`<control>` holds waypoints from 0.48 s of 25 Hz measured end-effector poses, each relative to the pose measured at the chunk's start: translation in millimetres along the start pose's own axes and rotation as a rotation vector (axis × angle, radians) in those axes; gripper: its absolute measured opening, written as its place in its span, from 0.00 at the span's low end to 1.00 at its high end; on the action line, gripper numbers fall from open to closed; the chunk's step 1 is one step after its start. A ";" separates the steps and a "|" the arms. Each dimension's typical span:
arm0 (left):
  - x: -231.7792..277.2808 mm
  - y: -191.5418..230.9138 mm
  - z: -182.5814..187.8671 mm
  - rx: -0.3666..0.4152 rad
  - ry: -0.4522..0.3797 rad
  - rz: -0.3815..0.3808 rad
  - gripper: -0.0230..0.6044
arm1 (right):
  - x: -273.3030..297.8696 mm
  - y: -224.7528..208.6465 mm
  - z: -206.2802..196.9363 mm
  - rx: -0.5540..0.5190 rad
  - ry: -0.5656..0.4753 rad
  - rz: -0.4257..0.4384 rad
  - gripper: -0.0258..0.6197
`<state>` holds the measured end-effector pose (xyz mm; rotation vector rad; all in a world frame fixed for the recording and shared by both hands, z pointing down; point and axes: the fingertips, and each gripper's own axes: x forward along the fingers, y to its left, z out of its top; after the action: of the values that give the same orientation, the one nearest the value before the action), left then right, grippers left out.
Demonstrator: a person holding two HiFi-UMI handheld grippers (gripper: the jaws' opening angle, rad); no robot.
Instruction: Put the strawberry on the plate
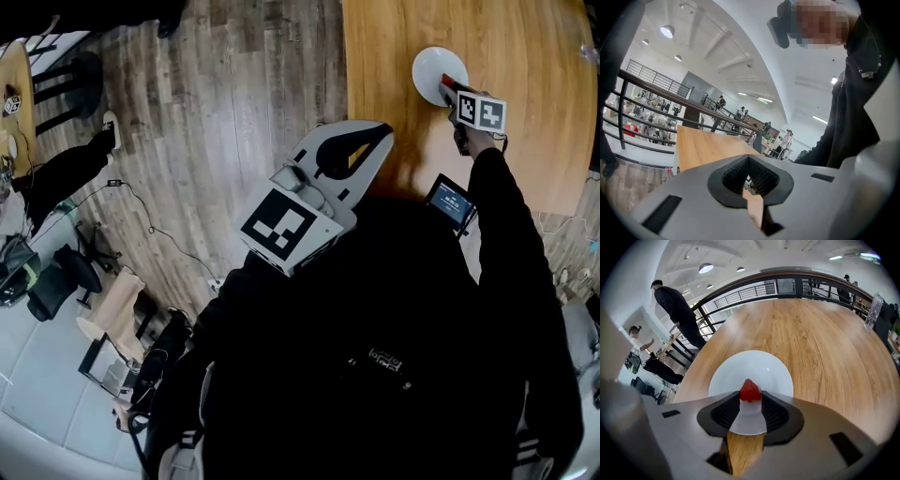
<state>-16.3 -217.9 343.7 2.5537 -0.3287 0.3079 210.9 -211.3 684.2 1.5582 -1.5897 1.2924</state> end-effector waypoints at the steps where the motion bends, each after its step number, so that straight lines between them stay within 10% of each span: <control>1: -5.9 4.2 0.6 0.007 0.003 -0.011 0.03 | 3.2 4.4 -0.9 0.001 0.002 -0.006 0.26; 12: -20.9 5.3 8.1 0.055 -0.030 0.055 0.03 | -32.5 1.0 7.2 0.057 -0.084 0.047 0.37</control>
<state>-36.3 -223.1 333.7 2.6084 -0.4083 0.3027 217.0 -204.2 652.2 1.6388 -1.6635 1.3231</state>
